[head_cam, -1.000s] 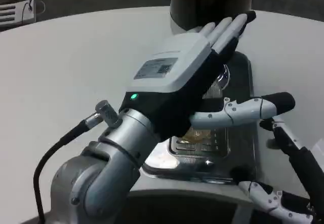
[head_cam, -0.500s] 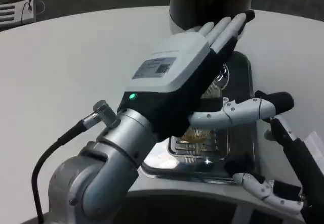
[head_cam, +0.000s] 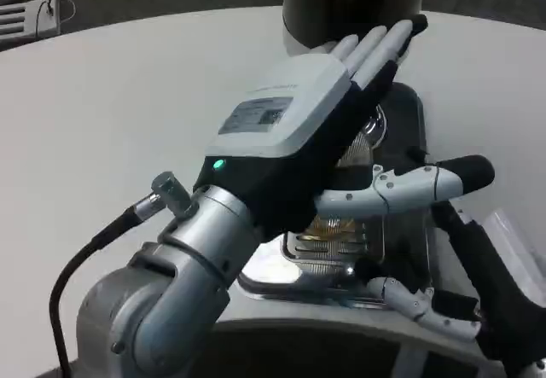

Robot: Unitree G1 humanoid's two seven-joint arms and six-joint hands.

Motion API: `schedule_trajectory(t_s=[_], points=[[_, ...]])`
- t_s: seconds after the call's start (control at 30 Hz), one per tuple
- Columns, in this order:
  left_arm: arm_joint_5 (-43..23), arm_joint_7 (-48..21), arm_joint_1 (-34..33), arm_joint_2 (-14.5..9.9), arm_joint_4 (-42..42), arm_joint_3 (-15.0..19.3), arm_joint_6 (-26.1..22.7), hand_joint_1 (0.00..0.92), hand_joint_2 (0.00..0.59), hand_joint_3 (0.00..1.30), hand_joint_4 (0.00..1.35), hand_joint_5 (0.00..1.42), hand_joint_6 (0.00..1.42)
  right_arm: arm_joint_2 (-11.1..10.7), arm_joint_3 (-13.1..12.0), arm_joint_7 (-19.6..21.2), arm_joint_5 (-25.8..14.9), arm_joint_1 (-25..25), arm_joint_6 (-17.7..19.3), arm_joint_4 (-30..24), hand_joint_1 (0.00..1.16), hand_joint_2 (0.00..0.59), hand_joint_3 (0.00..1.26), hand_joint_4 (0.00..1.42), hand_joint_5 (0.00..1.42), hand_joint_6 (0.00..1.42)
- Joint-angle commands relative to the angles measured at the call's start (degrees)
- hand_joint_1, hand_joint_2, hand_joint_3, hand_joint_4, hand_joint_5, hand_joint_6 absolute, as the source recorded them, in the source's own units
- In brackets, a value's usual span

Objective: Grasp the cup under the faucet to collect the drink, then remove the cup.

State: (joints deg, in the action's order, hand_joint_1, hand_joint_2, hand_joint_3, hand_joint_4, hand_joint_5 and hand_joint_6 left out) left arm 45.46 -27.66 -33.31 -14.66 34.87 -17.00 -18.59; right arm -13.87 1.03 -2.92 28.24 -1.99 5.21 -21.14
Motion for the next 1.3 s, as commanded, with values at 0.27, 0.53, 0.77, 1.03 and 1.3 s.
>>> schedule_trajectory(t_s=[0.27,0.53,0.77,1.03,1.3], points=[[-0.09,-0.76,1.36,-0.31,1.44,-0.24,1.09,0.0,0.095,0.0,0.0,0.0,0.0,0.43,0.59,2.83,0.15,-5.02,-0.65,6.02,0.6,0.238,0.0,0.05,0.08,0.2],[-0.33,0.98,2.4,0.08,2.02,0.63,1.65,0.0,0.1,0.0,0.0,0.0,0.0,1.04,1.85,3.84,-0.22,-6.68,-0.38,7.56,0.59,0.234,0.0,0.05,0.08,0.2],[-2.4,11.71,7.4,2.91,3.54,4.33,6.75,0.0,0.136,0.0,0.0,0.01,0.0,1.17,1.94,4.07,-1.04,-7.75,-0.59,8.29,0.59,0.233,0.0,0.05,0.09,0.2],[-2.97,14.92,9.22,3.47,3.31,5.73,9.75,0.0,0.162,0.0,0.0,0.02,0.0,0.97,2.33,3.71,-2.04,-9.87,-0.38,10.5,0.59,0.236,0.0,0.05,0.09,0.2],[-2.84,14.73,9.3,3.8,3.21,5.98,10.16,0.0,0.165,0.0,0.0,0.02,0.0,0.63,2.37,3.48,-3.55,-12.12,0.46,13.19,0.59,0.234,0.0,0.05,0.08,0.2]])
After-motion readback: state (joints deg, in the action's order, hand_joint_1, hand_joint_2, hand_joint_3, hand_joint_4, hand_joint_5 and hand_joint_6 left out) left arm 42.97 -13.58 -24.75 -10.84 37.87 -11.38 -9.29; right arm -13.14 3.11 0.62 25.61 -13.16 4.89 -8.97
